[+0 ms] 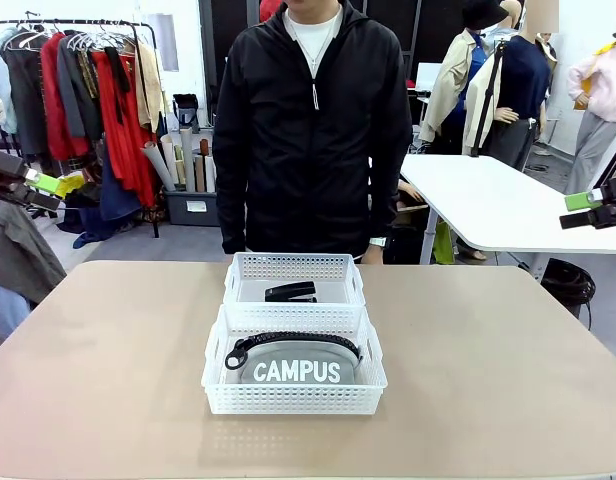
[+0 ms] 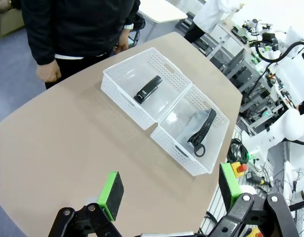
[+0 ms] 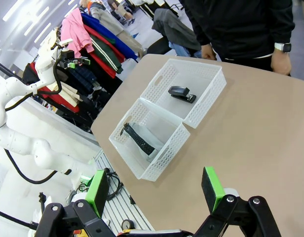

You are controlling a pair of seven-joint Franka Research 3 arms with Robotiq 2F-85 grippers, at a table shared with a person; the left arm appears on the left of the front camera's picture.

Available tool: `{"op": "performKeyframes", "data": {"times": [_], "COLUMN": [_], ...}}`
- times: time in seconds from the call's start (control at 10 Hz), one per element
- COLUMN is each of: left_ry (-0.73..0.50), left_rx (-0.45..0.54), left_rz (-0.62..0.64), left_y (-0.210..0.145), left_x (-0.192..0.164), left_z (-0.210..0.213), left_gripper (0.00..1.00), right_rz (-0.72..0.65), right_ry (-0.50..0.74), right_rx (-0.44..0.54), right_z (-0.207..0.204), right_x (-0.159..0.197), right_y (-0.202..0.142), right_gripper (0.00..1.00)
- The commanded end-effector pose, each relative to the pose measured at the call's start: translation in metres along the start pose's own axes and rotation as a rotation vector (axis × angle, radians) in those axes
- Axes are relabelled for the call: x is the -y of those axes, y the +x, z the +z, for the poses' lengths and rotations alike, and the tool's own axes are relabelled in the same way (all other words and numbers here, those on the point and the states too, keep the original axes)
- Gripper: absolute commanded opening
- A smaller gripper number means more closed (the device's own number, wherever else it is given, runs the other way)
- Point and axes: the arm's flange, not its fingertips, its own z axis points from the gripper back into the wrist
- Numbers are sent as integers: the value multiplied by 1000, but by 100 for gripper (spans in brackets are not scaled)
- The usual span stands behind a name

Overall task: Distribute items into two baskets.
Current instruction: Place the picked Stapler into the Organizing basket as instructed by the person.

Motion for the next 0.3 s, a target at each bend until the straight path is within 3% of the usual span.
{"op": "performKeyframes", "data": {"times": [0.0,0.2], "left_ry": [10,10], "left_rx": [3,3], "left_rz": [-2,-2], "left_y": [-4,-4], "left_x": [5,5], "left_z": [1,1], "left_gripper": [100,100], "right_rz": [3,3], "right_ry": [3,3], "right_rx": [3,3], "right_z": [0,0], "right_x": [-2,-2], "right_y": [1,1], "right_gripper": [100,100]}}
